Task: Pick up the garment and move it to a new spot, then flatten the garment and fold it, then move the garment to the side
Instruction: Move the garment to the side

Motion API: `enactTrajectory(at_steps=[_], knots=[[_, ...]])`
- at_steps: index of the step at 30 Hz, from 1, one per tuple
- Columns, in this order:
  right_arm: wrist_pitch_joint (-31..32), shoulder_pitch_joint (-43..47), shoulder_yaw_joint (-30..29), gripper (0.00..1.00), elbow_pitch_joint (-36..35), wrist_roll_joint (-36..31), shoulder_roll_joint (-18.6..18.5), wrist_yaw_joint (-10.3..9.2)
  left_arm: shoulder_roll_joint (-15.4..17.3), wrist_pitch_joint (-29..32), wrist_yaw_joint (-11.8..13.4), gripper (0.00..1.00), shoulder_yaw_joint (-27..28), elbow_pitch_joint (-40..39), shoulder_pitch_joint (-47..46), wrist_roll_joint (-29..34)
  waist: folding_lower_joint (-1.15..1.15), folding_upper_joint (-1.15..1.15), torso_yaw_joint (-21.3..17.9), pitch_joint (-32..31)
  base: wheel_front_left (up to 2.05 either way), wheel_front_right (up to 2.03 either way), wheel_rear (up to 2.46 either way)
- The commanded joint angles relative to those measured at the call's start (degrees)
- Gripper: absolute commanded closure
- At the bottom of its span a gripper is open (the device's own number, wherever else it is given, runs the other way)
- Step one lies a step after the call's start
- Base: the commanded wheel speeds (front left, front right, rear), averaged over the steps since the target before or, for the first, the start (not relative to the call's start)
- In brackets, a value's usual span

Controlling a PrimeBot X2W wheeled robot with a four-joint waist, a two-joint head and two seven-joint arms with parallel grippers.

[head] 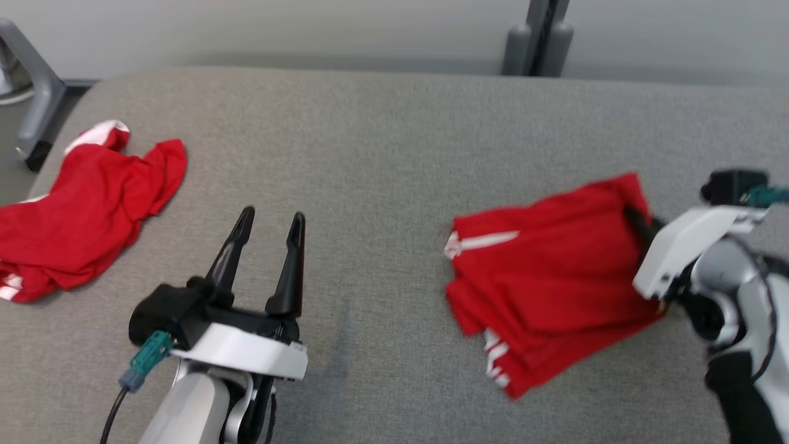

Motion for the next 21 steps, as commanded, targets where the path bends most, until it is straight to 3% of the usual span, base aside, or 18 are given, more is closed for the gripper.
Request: enactTrajectory(at_steps=[1,14,21], knots=[[-0.2,-3.0,-0.2,1.00,-0.7,0.3,-1.8,0.04,-0.2,0.0,-0.5,0.00,-0.3,-0.7,-2.3,0.6,0.00,0.00,-1.8,4.4,0.00,0.00,0.00],[0.9,-16.7,-4.2,1.00,-3.8,-1.9,-10.8,0.04,0.4,1.7,-1.4,0.00,-3.1,-5.5,-9.1,3.2,0.00,0.00,-7.7,15.2,0.00,0.00,0.00],[-0.2,-22.9,-8.0,1.00,-0.5,-4.2,-16.0,0.04,2.1,3.9,-1.0,0.00,-3.3,-8.4,-11.7,4.4,0.00,0.00,-9.9,21.2,0.00,0.00,0.00]])
